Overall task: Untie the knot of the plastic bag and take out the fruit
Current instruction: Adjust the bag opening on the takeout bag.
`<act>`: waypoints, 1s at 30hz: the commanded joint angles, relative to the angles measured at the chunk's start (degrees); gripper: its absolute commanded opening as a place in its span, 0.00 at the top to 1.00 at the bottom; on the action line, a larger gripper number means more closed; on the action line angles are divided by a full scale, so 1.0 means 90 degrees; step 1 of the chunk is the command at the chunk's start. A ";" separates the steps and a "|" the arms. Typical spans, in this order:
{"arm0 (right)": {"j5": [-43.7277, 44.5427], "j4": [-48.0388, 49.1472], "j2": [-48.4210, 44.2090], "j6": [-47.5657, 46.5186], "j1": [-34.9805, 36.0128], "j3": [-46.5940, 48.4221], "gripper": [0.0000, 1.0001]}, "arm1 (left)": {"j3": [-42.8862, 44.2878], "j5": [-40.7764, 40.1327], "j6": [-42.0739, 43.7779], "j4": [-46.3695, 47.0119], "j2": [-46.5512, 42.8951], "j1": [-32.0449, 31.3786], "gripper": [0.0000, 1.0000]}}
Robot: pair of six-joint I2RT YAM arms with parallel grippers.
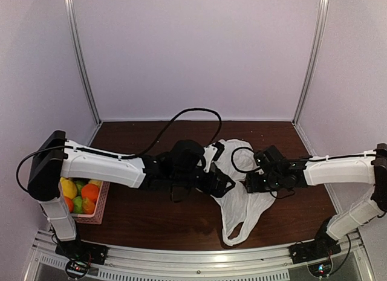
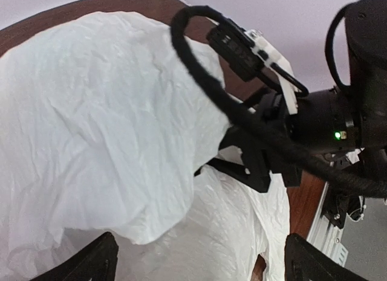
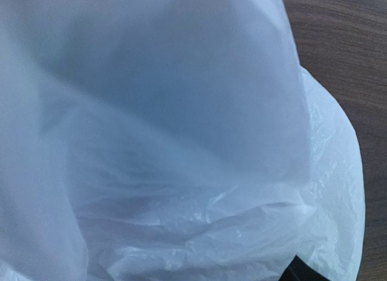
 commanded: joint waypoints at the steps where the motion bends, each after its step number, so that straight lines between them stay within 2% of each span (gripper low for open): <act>1: -0.0130 -0.0047 -0.0149 0.0142 0.0017 -0.0372 0.40 | 0.0130 -0.0200 -0.0062 0.0117 0.0077 0.0226 0.02; 3: -0.0281 0.0092 -0.0138 0.0212 0.0019 -0.0478 0.51 | 0.0185 -0.0258 0.0037 0.0099 0.0186 0.0247 0.02; 4: -0.0371 0.0182 -0.0137 0.0260 0.0021 -0.0547 0.54 | 0.0231 -0.0306 0.0044 0.0032 0.0248 0.0262 0.02; 7: -0.0610 0.0503 -0.0253 0.0444 0.0015 -0.0698 0.55 | 0.0289 -0.0421 0.0058 -0.0077 0.0375 0.0309 0.04; 10: -0.0964 0.0794 -0.0527 0.0660 0.0019 -0.0764 0.55 | 0.0274 -0.0497 0.0157 -0.0102 0.0467 0.0316 0.15; 12: -0.1097 0.0954 -0.0681 0.0790 0.0015 -0.0748 0.49 | 0.0325 -0.0621 0.0181 -0.0290 0.0606 0.0308 0.27; 14: -0.1137 0.0982 -0.0813 0.0850 0.0021 -0.0702 0.37 | 0.0352 -0.0797 0.0173 -0.0419 0.0724 0.0307 0.39; 17: -0.1048 0.0933 -0.0957 0.0839 0.0021 -0.0635 0.25 | 0.0306 -0.0890 0.0177 -0.0424 0.0797 0.0293 0.45; 21: -0.0663 0.0611 -0.0917 0.0557 0.0021 -0.0387 0.12 | 0.0308 -0.0952 0.0364 -0.0423 0.0867 0.0187 0.46; 25: -0.0097 0.0154 -0.0660 0.0218 0.0021 0.0040 0.08 | 0.0309 -0.0895 0.0555 -0.0424 0.0920 0.0051 0.47; 30: 0.0260 0.0158 -0.0375 0.0370 0.0017 0.0275 0.06 | 0.0243 -0.0955 0.1094 -0.0410 0.0957 -0.0364 0.46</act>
